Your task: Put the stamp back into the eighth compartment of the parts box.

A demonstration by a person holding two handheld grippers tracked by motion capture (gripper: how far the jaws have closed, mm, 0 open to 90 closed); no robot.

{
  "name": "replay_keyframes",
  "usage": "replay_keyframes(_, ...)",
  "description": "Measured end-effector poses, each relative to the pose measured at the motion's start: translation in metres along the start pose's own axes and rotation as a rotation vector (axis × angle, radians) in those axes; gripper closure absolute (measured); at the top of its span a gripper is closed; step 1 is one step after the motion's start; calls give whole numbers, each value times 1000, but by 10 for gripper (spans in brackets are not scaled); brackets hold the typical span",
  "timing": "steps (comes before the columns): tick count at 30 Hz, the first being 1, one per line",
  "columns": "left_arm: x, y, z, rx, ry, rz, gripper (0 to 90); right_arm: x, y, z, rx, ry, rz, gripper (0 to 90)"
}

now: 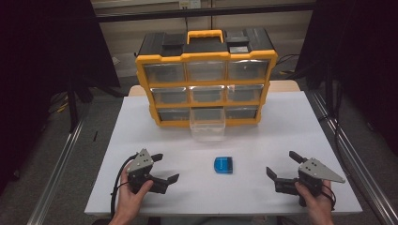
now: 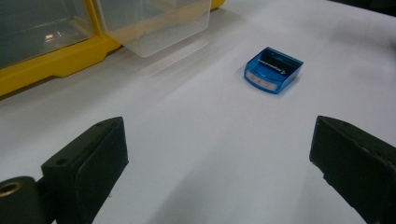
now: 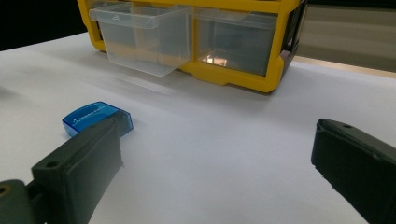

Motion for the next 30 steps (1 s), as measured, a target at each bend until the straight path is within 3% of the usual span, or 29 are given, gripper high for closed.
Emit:
replay_keyframes(2, -4, 2, -2, -2, -4, 9, 44, 0, 0, 0, 0, 1, 1, 16)
replay_keyframes(3, -6, 4, -1, -11, -26, 14, 44, 0, 0, 0, -1, 2, 1, 17)
replay_keyframes(5, -8, 7, -2, -27, -16, 27, 44, 0, 0, 0, 0, 4, 2, 16)
replay_keyframes(9, -17, 12, -4, -42, -70, 23, 52, 0, 0, 1, 2, 5, 2, 16)
replay_keyframes(11, -21, 16, -5, -68, -90, 32, 51, 0, 0, 1, 1, 5, 3, 16)
replay_keyframes(14, -26, 20, -7, -88, -85, 34, 47, -1, 0, 0, -1, 4, 3, 16)
replay_keyframes(20, -40, 26, -15, -138, -160, 60, 46, -2, 0, 0, 1, 4, 3, 16)
replay_keyframes(30, -58, 47, -17, -139, -225, 76, 46, -3, 0, 1, 0, 6, 2, 16)
Point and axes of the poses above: each handheld gripper's, and its own axes: x roughly backward along the jaws, y roughly out of its top, z roughly to its left, the point moved 1 cm from there along -x, roughly forward along the jaws, and after that the axes turned 4 degrees about -x, right-handed, at the moved point
